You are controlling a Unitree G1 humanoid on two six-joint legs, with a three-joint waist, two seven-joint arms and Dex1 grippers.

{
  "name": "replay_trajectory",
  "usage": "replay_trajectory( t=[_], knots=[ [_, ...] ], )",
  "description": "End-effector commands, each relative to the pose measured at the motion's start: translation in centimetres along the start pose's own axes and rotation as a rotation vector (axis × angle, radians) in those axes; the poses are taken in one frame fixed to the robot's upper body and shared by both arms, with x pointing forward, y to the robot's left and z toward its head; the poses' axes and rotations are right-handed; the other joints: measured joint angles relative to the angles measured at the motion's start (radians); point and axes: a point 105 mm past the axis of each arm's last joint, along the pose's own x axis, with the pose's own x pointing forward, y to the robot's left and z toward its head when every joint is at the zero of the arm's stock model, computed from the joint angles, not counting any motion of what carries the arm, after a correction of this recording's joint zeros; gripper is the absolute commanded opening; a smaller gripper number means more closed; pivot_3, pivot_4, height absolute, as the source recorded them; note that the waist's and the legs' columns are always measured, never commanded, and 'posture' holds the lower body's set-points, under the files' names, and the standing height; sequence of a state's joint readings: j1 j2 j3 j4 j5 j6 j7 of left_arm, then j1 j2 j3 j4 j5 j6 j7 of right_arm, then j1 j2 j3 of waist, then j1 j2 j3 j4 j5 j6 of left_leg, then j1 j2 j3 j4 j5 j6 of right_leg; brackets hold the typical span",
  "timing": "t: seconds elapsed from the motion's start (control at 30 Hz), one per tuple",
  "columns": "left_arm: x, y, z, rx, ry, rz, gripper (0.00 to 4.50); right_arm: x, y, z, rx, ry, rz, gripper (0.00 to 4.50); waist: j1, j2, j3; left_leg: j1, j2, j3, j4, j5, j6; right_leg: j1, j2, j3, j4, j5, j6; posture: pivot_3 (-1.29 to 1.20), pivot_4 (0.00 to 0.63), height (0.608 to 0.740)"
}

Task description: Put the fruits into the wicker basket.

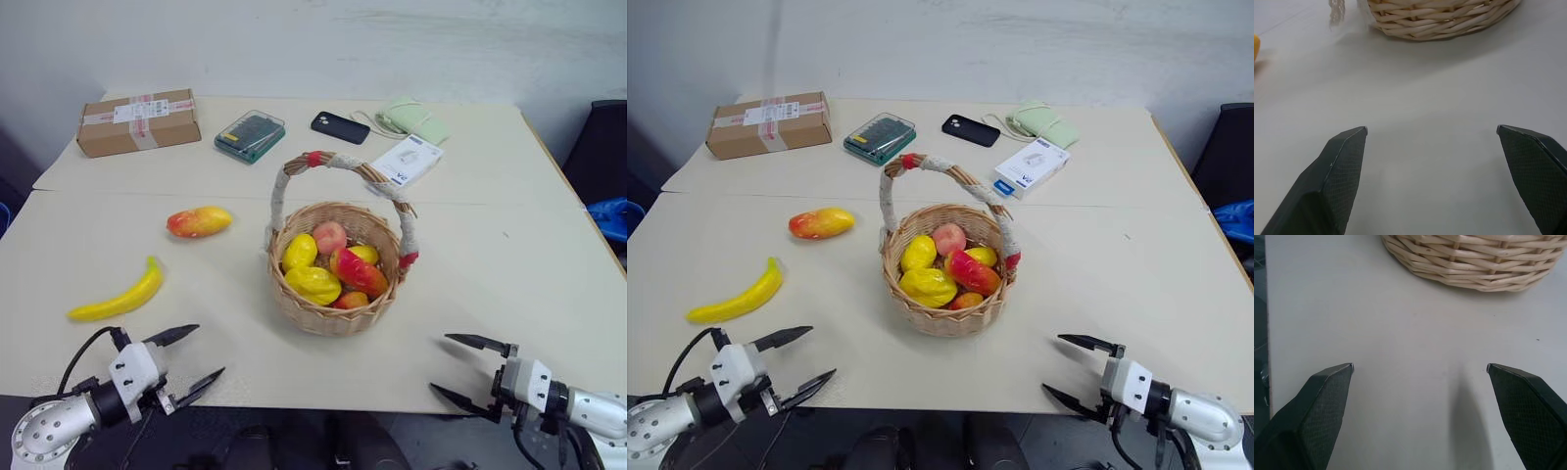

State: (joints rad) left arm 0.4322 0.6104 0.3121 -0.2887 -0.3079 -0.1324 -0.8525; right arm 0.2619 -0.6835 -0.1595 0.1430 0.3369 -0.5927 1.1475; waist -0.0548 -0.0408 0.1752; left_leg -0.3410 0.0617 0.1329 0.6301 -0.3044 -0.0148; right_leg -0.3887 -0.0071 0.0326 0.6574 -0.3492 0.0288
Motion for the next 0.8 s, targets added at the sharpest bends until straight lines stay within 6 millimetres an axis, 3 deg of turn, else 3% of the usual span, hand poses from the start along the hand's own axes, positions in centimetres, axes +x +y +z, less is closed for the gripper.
replay_trajectory(
  t=[0.03,0.37,0.43,0.53,0.63,0.73,0.8],
  knots=[
    [-0.1,0.0,0.5,-0.008,-0.025,-0.012,4.46,-0.3,-0.2,0.1,-0.026,-0.004,-0.029,4.50,-0.001,0.000,0.000,0.000,0.000,0.000,0.000,0.000,0.000,0.000,0.000,0.000,0.000,0.000,0.000,0.00,0.150,0.740],
    [-0.3,1.1,0.1,-0.150,-0.070,0.053,4.46,-0.2,-0.5,0.3,0.019,-0.039,-0.048,4.50,-0.001,0.000,0.000,0.002,0.000,0.000,0.000,0.000,0.000,0.002,0.000,0.000,0.000,0.000,0.000,0.00,0.150,0.740],
    [-0.3,1.5,-0.5,-0.065,-0.024,0.035,4.46,0.2,-0.7,0.6,0.016,-0.058,-0.058,4.50,-0.001,0.000,0.000,0.003,0.000,0.000,0.000,0.000,0.000,0.003,0.000,0.000,0.000,0.000,0.000,0.00,0.150,0.740],
    [0.1,3.1,-0.1,-0.085,-0.053,0.080,4.46,0.9,-1.3,1.1,-0.008,-0.087,-0.096,4.50,0.000,0.000,0.000,0.004,0.000,0.000,-0.001,0.000,0.000,0.003,0.000,0.000,0.000,0.000,0.000,0.00,0.150,0.740],
    [0.7,3.2,0.2,-0.085,-0.066,0.051,4.46,1.2,-1.1,1.2,-0.001,-0.101,-0.102,4.50,0.000,0.000,0.000,0.005,0.000,0.000,0.000,0.000,-0.001,0.004,0.000,0.000,0.000,0.000,0.000,0.00,0.150,0.740],
    [1.3,3.3,0.6,-0.078,-0.058,-0.016,4.46,1.5,-0.3,2.8,-0.027,-0.194,-0.063,4.50,0.001,0.000,0.000,0.005,0.000,0.000,-0.001,-0.001,-0.001,0.004,0.000,-0.001,-0.001,0.000,0.000,0.00,0.150,0.740],
    [0.5,4.1,0.7,-0.086,-0.020,-0.055,4.46,2.0,-0.6,4.4,-0.068,-0.264,-0.085,4.50,0.000,0.000,0.000,0.004,0.001,-0.001,-0.001,-0.002,-0.001,0.004,0.000,-0.001,0.000,0.000,0.000,0.00,0.150,0.740]
  ],
)
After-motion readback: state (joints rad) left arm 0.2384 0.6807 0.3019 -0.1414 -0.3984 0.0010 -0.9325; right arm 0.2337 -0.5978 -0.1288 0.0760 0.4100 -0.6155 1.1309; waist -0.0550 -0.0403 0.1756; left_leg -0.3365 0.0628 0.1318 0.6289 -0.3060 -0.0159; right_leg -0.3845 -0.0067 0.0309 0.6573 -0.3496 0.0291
